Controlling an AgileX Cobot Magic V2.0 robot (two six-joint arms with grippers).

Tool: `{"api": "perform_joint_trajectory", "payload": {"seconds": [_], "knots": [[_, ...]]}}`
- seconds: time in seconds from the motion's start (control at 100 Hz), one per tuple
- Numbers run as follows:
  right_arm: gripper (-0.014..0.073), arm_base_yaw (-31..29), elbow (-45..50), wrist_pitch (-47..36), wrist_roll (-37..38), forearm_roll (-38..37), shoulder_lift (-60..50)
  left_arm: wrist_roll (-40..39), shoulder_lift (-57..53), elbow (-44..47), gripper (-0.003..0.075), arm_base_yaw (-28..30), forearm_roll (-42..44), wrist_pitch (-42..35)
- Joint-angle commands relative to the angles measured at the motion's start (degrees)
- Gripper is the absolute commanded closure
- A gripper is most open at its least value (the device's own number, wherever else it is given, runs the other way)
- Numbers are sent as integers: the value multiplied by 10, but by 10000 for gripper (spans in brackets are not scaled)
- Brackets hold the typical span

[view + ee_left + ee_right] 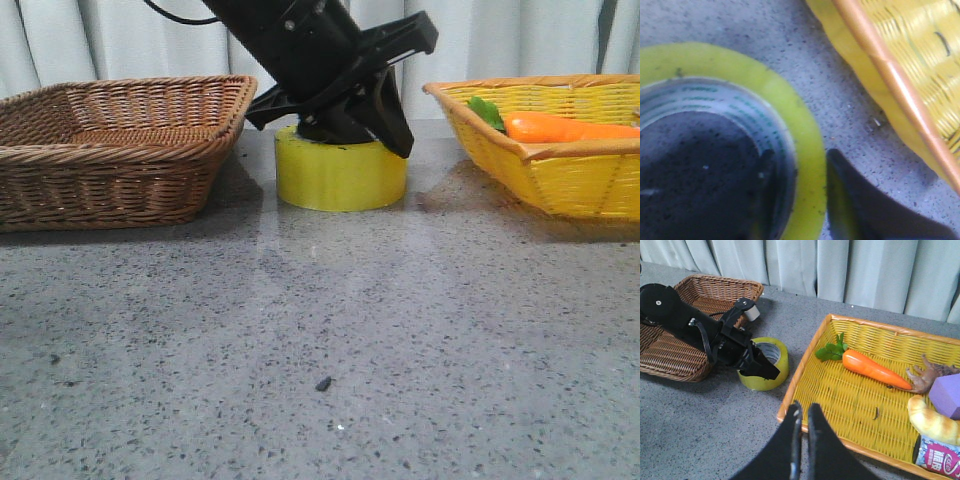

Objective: Transfer tape with both arms
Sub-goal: 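Carry the tape roll into the brown basket with the left gripper, release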

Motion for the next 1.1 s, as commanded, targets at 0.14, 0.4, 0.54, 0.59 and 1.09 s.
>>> {"api": "perform_joint_trajectory", "payload": {"seconds": [0.14,0.4,0.54,0.59,1.09], "knots": [[654,-3,-9,-45,1,-13,3,51,-50,-70,741,-2,-27,2],[654,-3,-9,-63,1,-13,3,48,-164,-145,741,19,40,31],[654,-3,-9,-64,1,-13,3,14,-200,-135,741,68,133,72],[654,-3,-8,-64,1,-13,3,14,-205,-115,741,91,136,76],[654,-3,21,-70,1,-13,3,13,-205,56,499,192,110,23]]}}
